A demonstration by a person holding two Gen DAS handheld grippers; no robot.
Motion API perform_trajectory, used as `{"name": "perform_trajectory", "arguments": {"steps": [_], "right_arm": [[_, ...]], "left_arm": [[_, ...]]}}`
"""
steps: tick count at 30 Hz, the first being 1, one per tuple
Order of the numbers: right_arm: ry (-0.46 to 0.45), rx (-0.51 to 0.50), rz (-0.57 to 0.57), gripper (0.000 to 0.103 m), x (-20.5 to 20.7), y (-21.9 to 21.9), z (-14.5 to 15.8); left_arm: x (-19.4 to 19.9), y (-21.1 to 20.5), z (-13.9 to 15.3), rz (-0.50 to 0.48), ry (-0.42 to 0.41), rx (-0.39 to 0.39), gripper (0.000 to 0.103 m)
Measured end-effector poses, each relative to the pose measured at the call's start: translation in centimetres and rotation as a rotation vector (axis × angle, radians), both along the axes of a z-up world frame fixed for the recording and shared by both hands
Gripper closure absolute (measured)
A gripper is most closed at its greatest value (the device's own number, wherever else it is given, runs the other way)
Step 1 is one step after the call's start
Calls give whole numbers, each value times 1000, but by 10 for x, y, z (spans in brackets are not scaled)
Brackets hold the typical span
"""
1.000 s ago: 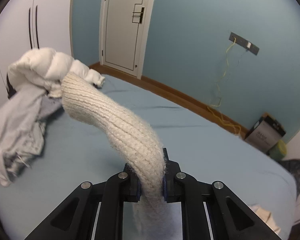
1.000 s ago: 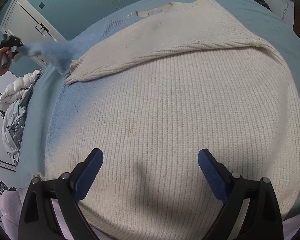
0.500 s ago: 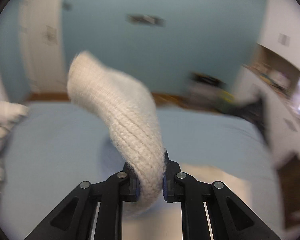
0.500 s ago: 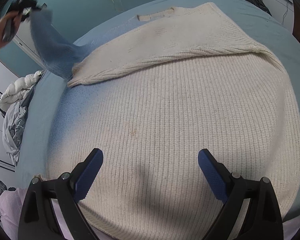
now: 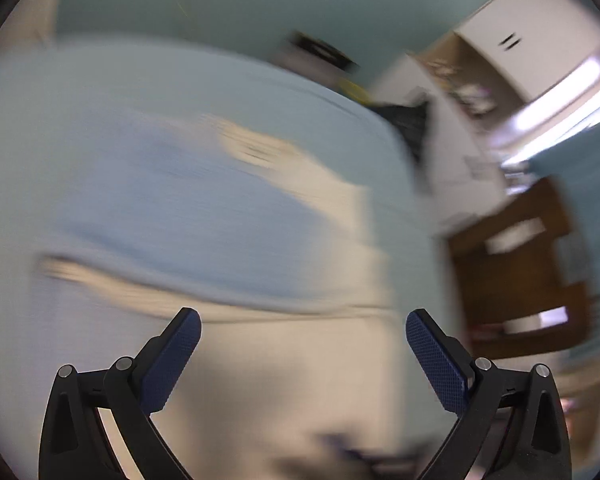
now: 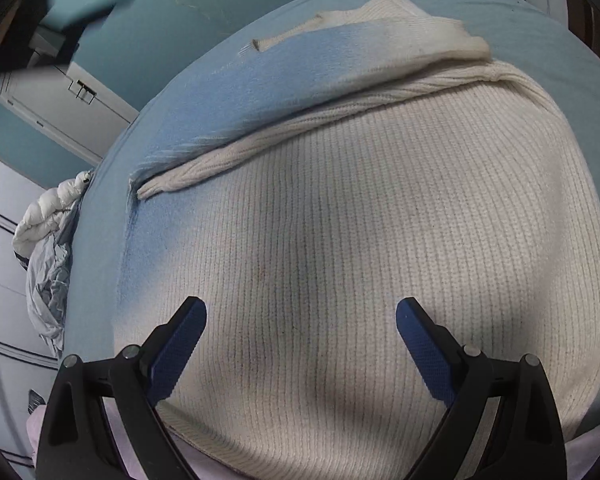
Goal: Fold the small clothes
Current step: 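Lift the blue sleeve and fold the blue side over the cream sleeve with the left gripper, then release the blue side onto the sweater and withdraw the left gripper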
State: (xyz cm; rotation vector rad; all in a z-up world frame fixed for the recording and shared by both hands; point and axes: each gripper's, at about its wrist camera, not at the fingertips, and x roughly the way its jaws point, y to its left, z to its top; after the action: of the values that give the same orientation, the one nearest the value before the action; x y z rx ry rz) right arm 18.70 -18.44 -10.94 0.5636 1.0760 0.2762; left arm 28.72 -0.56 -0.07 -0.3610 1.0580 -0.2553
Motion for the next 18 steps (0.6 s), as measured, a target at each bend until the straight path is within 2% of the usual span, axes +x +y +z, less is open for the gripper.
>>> {"name": "perform_trajectory", "arguments": {"steps": [1, 4, 6, 9, 13, 15, 18], "right_arm": [[-3, 13, -10, 9, 0, -4, 1], [-11, 77, -50, 9, -2, -17, 1], [-8, 127, -96, 9, -4, -32, -1], [15, 159, -163, 9, -7, -39, -5], [18, 142, -160, 9, -11, -34, -2], [0, 108, -138, 9, -10, -26, 3], [-4, 83, -117, 9, -3, -14, 3]], "left_arm": [[-21, 16, -4, 49, -37, 134, 0], [-73, 49, -25, 138, -70, 391, 0], [-88, 68, -44, 151, -49, 456, 0], [-90, 92, -82, 107, 28, 539, 0], [-54, 104, -108, 56, 20, 653, 0], [-27, 114, -119, 69, 21, 671, 0], [18, 134, -139, 120, 54, 631, 1]]}}
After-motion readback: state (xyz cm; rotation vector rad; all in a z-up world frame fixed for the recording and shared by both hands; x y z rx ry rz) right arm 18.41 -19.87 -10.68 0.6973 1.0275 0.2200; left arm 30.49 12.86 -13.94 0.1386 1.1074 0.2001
